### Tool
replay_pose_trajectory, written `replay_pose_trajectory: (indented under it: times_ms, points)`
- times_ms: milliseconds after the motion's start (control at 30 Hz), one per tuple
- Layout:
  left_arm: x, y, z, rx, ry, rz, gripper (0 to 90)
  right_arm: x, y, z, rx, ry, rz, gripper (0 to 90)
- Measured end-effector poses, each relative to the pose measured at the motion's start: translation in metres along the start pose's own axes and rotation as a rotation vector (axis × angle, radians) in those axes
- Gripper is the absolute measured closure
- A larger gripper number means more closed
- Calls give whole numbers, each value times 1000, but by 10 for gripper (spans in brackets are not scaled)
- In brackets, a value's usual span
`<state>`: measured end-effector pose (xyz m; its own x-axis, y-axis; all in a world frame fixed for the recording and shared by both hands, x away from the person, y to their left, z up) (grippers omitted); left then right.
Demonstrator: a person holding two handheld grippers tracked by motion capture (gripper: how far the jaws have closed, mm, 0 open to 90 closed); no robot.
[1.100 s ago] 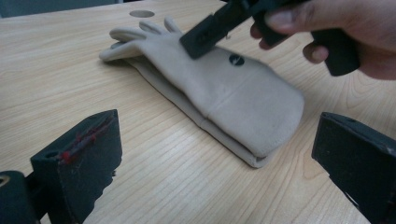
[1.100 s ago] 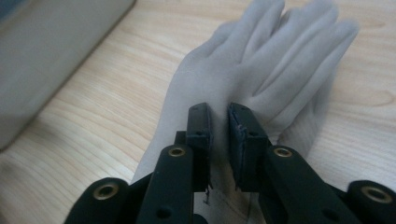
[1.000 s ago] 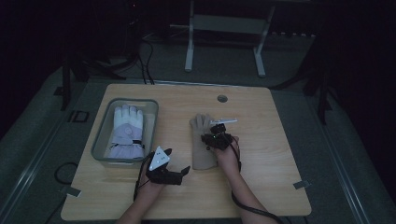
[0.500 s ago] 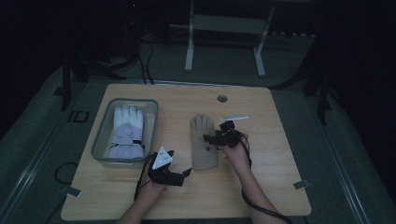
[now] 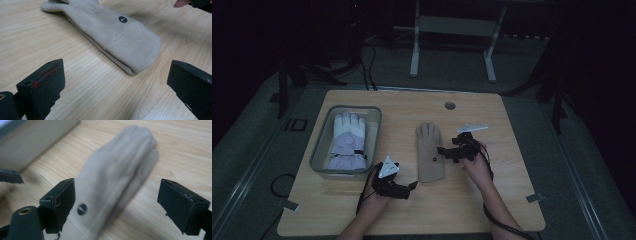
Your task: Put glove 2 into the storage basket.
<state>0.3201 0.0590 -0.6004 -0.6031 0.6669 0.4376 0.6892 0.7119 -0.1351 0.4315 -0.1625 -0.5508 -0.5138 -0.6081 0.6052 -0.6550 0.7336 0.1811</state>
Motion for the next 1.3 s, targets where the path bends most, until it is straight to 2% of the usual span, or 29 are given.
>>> replay_pose_trajectory:
  times_ms: [67,100,133,200,233,267,333,433,500,533,567,633,700,733,767,800,833,933,967,1100,1233,1300]
  points:
    - [-1,-1,0,2,8,10,19,1,-5,3,-29,37,10,169]
    - [-1,-1,1,3,13,13,19,1,-5,3,-29,37,10,169]
    - [-1,-2,0,1,32,33,19,4,-7,3,-84,21,-23,166]
    - [-2,-4,0,3,45,42,19,6,-8,3,-81,24,-14,153]
    - [-3,-5,0,3,53,54,19,7,-8,2,-86,27,-23,138]
    - [-4,-5,0,-2,65,51,19,8,-7,0,-89,17,-47,137]
    - [-5,-7,-1,-9,77,47,19,9,-7,-1,-90,2,-56,138]
    - [-8,-13,-3,-51,74,60,20,9,-8,-7,-62,3,-30,138]
    - [-9,-18,-10,-90,62,63,21,7,-9,-12,-56,3,-46,141]
    - [-9,-18,-10,-90,62,63,59,5,-11,-16,-47,4,-47,149]
    - [-11,-22,-15,-123,49,66,59,2,-12,-18,-44,11,-50,151]
    - [-13,-25,-19,-159,51,76,59,-4,-14,-23,-39,20,-54,177]
    - [-14,-27,-20,-173,58,85,72,-8,-15,-26,-40,21,-54,185]
    - [-16,-30,-21,-181,62,113,96,-15,-17,-30,-39,29,-49,200]
    - [-18,-32,-22,-191,57,127,96,-15,-17,-30,-39,29,-49,200]
    - [-21,-36,-24,-218,59,137,139,-22,-18,-34,-51,33,-49,216]
    - [-21,-36,-24,-218,59,137,139,-25,-18,-35,-56,34,-55,216]
    - [-32,-41,-27,-290,92,143,139,-36,-18,-40,-62,40,-50,216]
    - [-32,-41,-27,-290,92,143,139,-40,-18,-41,-64,43,-46,216]
    - [-42,-40,-26,-336,134,146,144,-53,-20,-43,-79,44,-36,216]
    - [-44,-35,-28,-322,139,156,151,-63,-22,-40,-90,61,-21,216]
    - [-51,-29,-27,-334,180,152,151,-74,-25,-37,-107,87,-5,216]
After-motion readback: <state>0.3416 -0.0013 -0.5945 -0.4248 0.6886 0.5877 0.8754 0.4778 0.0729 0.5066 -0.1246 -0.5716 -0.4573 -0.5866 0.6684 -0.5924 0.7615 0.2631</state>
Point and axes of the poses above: each handheld gripper's, and its own axes: x roughly backward along the jaws, z roughly out of its underside, y roughly to its left, the point moved 5 cm from there along -x, roughly forward along the jaws, and after that the axes turned 4 degrees about -y, right-handed, at the moved point
